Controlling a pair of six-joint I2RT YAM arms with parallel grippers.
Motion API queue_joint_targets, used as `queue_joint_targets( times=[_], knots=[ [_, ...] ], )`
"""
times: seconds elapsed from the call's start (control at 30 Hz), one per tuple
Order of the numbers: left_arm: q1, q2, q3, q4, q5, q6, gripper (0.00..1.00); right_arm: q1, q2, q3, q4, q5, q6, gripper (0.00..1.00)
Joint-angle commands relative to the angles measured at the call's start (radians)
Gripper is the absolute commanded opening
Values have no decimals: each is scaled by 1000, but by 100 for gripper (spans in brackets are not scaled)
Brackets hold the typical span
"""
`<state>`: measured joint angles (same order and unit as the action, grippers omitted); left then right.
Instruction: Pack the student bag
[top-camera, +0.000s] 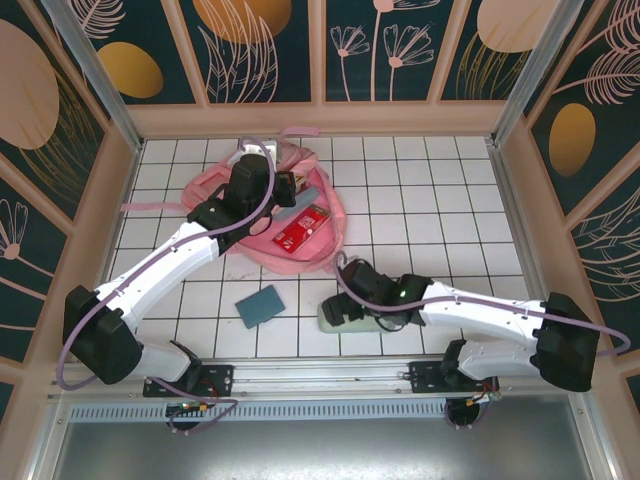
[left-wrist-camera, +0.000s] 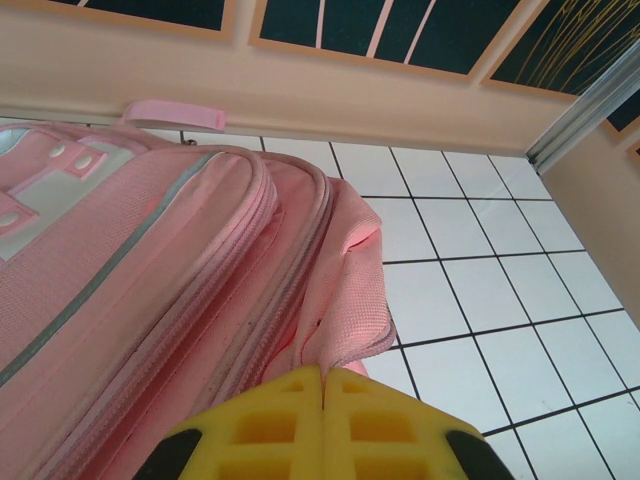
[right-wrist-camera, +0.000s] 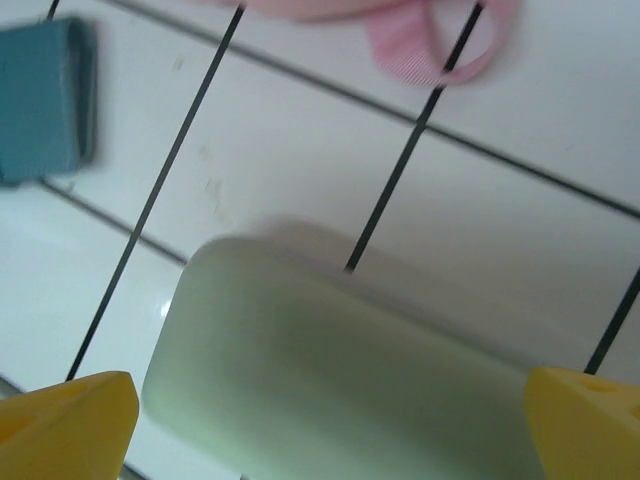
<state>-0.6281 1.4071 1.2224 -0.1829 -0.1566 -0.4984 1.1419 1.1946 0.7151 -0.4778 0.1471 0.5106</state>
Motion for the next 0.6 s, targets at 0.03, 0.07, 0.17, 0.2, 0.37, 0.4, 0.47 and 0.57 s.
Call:
queue_joint_targets(
  times=[0.03, 0.07, 0.17, 0.2, 0.37, 0.4, 0.47, 0.57],
  knots=[
    [5, -3, 6, 78, 3, 14, 0, 91, 53, 32, -150, 132, 96, 99],
    [5, -3, 6, 77, 2, 14, 0, 116, 82, 42, -168, 139, 106, 99],
    [5, -3, 6, 77, -1, 14, 0, 195, 155, 79, -235, 206, 158, 99],
    [5, -3, 5, 78, 1, 14, 0, 214, 175, 90, -263, 231, 179, 99],
    [5, 0, 9, 78, 15, 9, 0, 241, 245, 109, -290, 291, 219, 99],
    [5, -1, 8, 78, 17, 10, 0, 242, 262, 119, -294, 313, 220, 99],
    [5, -5, 7, 78, 14, 9, 0, 236, 300, 144, -309, 367, 223, 99],
    [4, -6, 6, 80, 12, 8, 0, 197, 348, 175, -308, 416, 206, 99]
  ],
)
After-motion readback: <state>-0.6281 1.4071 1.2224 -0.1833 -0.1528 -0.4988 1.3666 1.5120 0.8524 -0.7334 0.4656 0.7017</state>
